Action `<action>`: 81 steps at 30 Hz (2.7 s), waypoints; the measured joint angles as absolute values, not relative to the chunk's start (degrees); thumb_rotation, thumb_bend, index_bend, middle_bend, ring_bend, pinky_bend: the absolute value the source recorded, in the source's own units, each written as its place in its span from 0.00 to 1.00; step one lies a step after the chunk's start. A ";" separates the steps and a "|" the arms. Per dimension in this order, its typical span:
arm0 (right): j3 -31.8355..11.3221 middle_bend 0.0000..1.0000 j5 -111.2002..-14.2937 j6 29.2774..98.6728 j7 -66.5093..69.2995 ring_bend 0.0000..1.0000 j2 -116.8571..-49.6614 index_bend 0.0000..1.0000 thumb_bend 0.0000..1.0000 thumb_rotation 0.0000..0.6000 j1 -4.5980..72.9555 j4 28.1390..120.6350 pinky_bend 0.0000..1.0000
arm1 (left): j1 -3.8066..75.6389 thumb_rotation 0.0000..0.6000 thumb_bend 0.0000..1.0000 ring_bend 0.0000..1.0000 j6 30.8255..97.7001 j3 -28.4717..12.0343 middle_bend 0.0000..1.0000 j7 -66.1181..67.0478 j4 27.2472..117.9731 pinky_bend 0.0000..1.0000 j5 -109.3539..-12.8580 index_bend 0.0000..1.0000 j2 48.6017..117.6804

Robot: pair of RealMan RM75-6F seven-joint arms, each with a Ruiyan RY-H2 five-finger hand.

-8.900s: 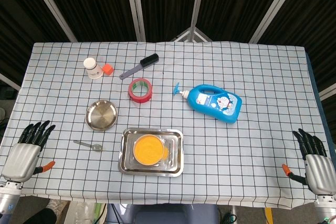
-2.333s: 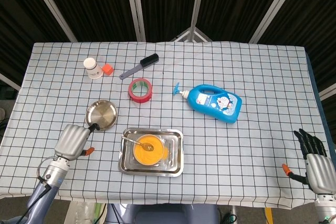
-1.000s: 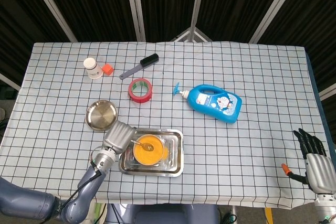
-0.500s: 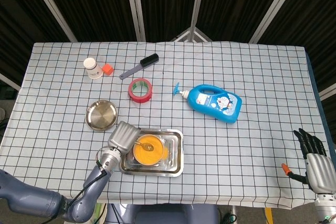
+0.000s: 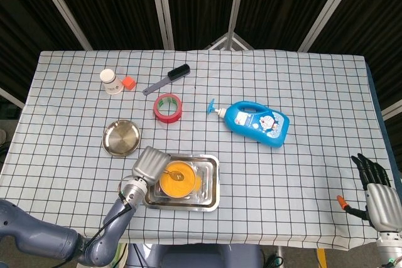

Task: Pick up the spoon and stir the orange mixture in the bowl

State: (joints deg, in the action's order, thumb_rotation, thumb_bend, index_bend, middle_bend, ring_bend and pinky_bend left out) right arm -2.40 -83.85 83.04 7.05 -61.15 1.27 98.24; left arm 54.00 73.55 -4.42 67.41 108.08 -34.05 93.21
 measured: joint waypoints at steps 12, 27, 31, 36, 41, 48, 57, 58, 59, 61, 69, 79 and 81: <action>-2.38 0.00 -83.89 83.07 7.08 0.00 -61.15 0.00 0.31 1.00 1.25 98.27 0.00 | 54.53 1.00 0.53 1.00 74.03 -3.79 1.00 66.88 107.91 1.00 -34.06 0.49 93.51; -2.39 0.00 -83.79 83.05 7.23 0.00 -61.12 0.00 0.31 1.00 1.23 98.28 0.00 | 54.76 1.00 0.57 1.00 74.51 -3.05 1.00 66.36 107.81 1.00 -35.08 0.55 93.18; -2.39 0.00 -83.77 83.02 7.25 0.00 -61.11 0.00 0.31 1.00 1.23 98.28 0.00 | 54.80 1.00 0.61 1.00 74.58 -2.75 1.00 66.37 107.92 1.00 -35.73 0.57 92.76; -2.36 0.00 -83.80 83.00 7.21 0.00 -61.10 0.00 0.31 1.00 1.23 98.31 0.00 | 55.03 1.00 0.70 1.00 74.77 -2.14 1.00 67.06 108.04 1.00 -37.01 0.60 91.70; -2.35 0.00 -83.82 83.00 7.15 0.00 -61.09 0.00 0.31 1.00 1.23 98.35 0.00 | 55.26 1.00 0.75 1.00 74.84 -1.00 1.00 67.88 107.48 1.00 -39.83 0.65 90.85; -2.35 0.00 -83.76 82.99 7.20 0.00 -61.06 0.00 0.31 1.00 1.21 98.42 0.00 | 55.77 1.00 0.75 1.00 74.71 1.28 1.00 69.48 105.23 1.00 -46.63 0.74 90.37; -2.34 0.00 -83.76 82.95 7.37 0.00 -61.02 0.00 0.31 1.00 1.21 98.47 0.00 | 57.10 1.00 0.75 1.00 72.57 6.28 1.00 73.97 99.41 1.00 -59.77 0.76 89.50; -2.34 0.00 -83.74 82.94 7.39 0.00 -61.01 0.00 0.31 1.00 1.21 98.46 0.00 | 57.29 1.00 0.75 1.00 72.25 6.72 1.00 74.54 98.87 1.00 -60.87 0.76 89.37; -2.34 0.00 -83.74 82.93 7.40 0.00 -61.01 0.00 0.31 1.00 1.21 98.46 0.00 | 57.47 1.00 0.75 1.00 71.90 7.13 1.00 75.08 98.37 1.00 -61.97 0.76 89.24; -2.35 0.00 -83.74 82.93 7.41 0.00 -61.02 0.00 0.31 1.00 1.22 98.48 0.00 | 57.92 1.00 0.75 1.00 70.98 7.99 1.00 76.27 97.23 1.00 -64.54 0.76 88.89; -2.34 0.00 -83.75 82.87 7.41 0.00 -61.00 0.00 0.31 1.00 1.24 98.58 0.00 | 59.33 1.00 0.74 1.00 67.51 8.92 1.00 79.00 94.16 1.00 -71.17 0.76 88.32; -2.32 0.00 -83.93 82.86 8.03 0.00 -60.84 0.00 0.31 1.00 1.26 98.61 0.00 | 61.73 1.00 0.74 1.00 62.34 7.52 1.00 84.00 91.73 1.00 -77.12 0.76 89.76; -2.31 0.00 -83.94 82.86 8.04 0.00 -60.83 0.00 0.31 1.00 1.26 98.64 0.00 | 62.02 1.00 0.74 1.00 61.54 6.80 1.00 84.92 91.28 1.00 -77.77 0.76 90.01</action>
State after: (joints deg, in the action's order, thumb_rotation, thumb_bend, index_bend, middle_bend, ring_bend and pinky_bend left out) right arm -2.31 -83.94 82.86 8.04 -60.83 1.26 98.64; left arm 62.02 61.54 6.80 84.92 91.28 -77.77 90.01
